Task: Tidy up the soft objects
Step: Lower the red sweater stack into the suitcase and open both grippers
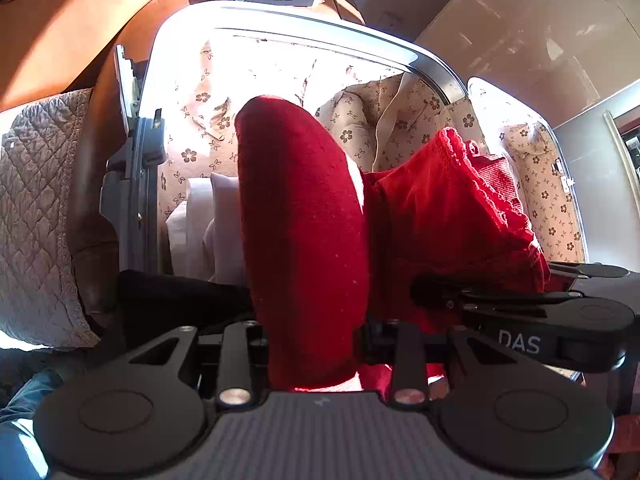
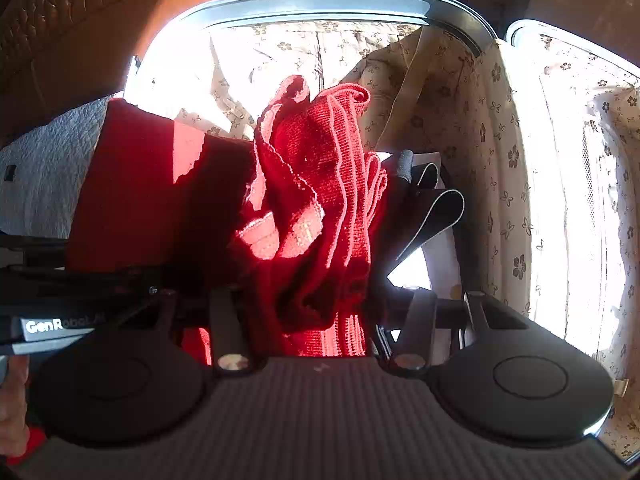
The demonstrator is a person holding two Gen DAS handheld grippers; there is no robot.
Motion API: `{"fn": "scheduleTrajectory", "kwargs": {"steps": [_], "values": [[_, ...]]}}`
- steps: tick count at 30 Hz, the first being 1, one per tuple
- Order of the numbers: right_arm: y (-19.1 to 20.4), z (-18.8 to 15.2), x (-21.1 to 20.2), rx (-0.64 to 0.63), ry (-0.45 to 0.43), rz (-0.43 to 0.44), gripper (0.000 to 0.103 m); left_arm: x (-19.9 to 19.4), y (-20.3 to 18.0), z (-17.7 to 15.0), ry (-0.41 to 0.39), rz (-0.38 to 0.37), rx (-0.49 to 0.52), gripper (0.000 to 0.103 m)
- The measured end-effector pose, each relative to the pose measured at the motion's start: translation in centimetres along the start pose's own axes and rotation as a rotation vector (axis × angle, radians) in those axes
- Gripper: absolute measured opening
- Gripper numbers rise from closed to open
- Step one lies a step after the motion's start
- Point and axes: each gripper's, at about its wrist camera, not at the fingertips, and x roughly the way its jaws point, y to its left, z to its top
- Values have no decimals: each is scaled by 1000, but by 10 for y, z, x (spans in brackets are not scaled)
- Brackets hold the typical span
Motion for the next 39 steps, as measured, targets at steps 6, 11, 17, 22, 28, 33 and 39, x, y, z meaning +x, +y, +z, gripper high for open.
{"fn": "scheduleTrajectory", "kwargs": {"steps": [6, 11, 17, 22, 28, 33, 39], "values": [[-22, -5, 10, 39, 4, -9, 65, -26, 3, 2, 17, 15, 57, 43], [-19, -8, 12, 18, -7, -103, 74, -51, 0, 9, -40, 121, 178, 54], [-21, -15, -3, 25, -52, -224, 77, -57, -26, 22, -83, 77, 367, 61], [-22, -22, -43, 76, -169, -213, 77, -27, -45, 27, 27, 34, 518, 61], [-21, -25, -20, 118, -138, -138, 77, 9, -26, 20, 125, 121, 576, 62], [-30, -37, 24, 186, -85, -116, 81, 25, -9, 17, 136, 130, 577, 69], [-30, -40, 23, 234, -101, -100, 87, 30, -10, 21, 167, 141, 572, 74]]}}
